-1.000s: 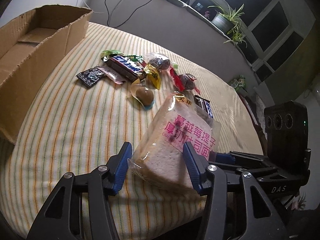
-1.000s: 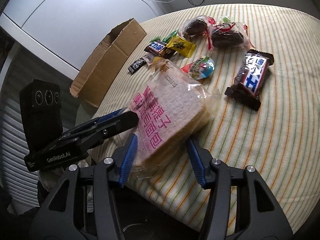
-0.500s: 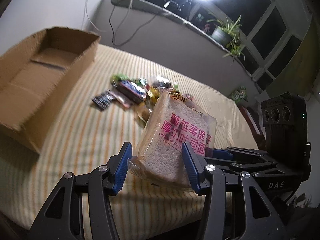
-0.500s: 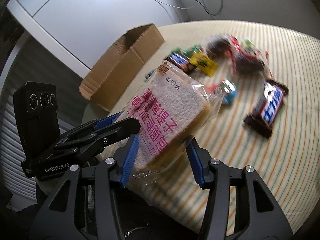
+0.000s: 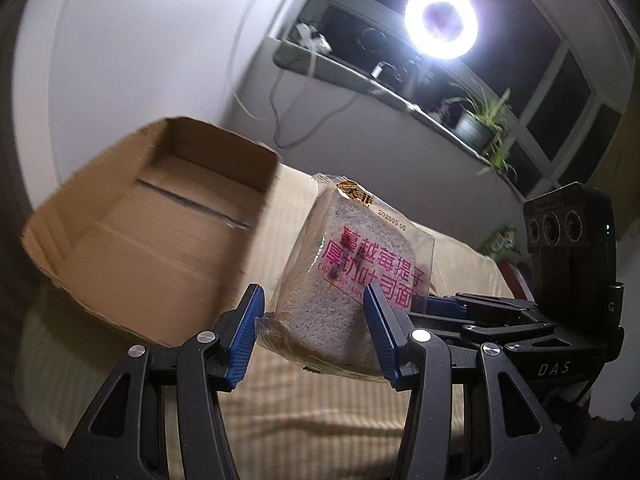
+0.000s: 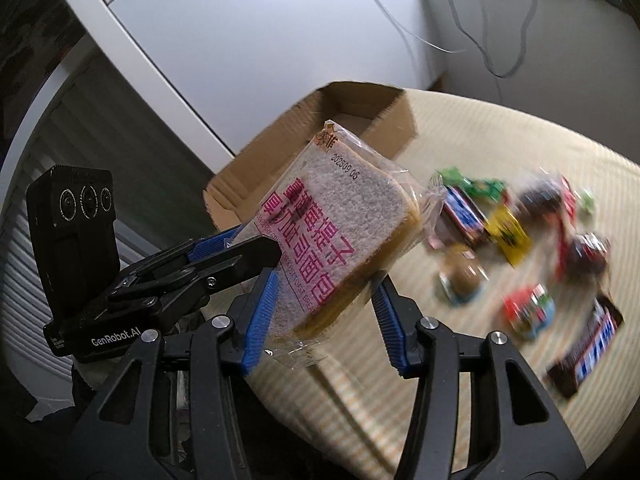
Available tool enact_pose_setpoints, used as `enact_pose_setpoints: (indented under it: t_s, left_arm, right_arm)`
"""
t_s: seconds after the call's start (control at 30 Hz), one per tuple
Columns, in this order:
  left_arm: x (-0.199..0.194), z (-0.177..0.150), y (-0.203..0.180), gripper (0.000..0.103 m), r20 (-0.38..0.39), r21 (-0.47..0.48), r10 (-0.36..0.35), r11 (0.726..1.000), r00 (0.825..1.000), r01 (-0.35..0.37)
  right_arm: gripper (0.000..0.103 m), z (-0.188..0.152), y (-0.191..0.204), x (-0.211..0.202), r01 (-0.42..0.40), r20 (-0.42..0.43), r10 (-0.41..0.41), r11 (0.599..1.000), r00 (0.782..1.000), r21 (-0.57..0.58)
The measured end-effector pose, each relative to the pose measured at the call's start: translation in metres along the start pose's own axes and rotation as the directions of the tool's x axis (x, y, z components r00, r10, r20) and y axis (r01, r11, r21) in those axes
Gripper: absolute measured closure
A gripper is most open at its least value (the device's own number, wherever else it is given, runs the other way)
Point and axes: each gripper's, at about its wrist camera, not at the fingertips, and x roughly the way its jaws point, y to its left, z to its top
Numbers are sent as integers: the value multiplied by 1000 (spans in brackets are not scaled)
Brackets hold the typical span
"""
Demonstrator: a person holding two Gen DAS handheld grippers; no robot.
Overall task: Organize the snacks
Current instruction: 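Carry the bread loaf with the left tool into the cardboard box and release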
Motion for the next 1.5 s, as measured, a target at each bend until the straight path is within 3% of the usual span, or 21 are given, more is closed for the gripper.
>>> enact_pose_setpoints:
  t_s: [0.43,0.8,1.17,1.5]
  left_arm:
    - [-17,17,57,54,67,-104,112,989,991,-105]
    - [-14,20,94,54,74,-154,180,974,981,-167]
    - [-9,17,101,54,63,-150,241,962,969,-229]
    - [-20,13,76,51,96,-81,266,962,959,-259]
  right_arm:
    - [53,55,33,58,-90,-49,86,993,995,-80]
    - [53,76,49,102,-120,-103,107,984,989,-130]
    - [53,81,50,105,-55,-95,40,986,995,-160]
    - [53,77,44,84,1,-57,-11,985,998,-171]
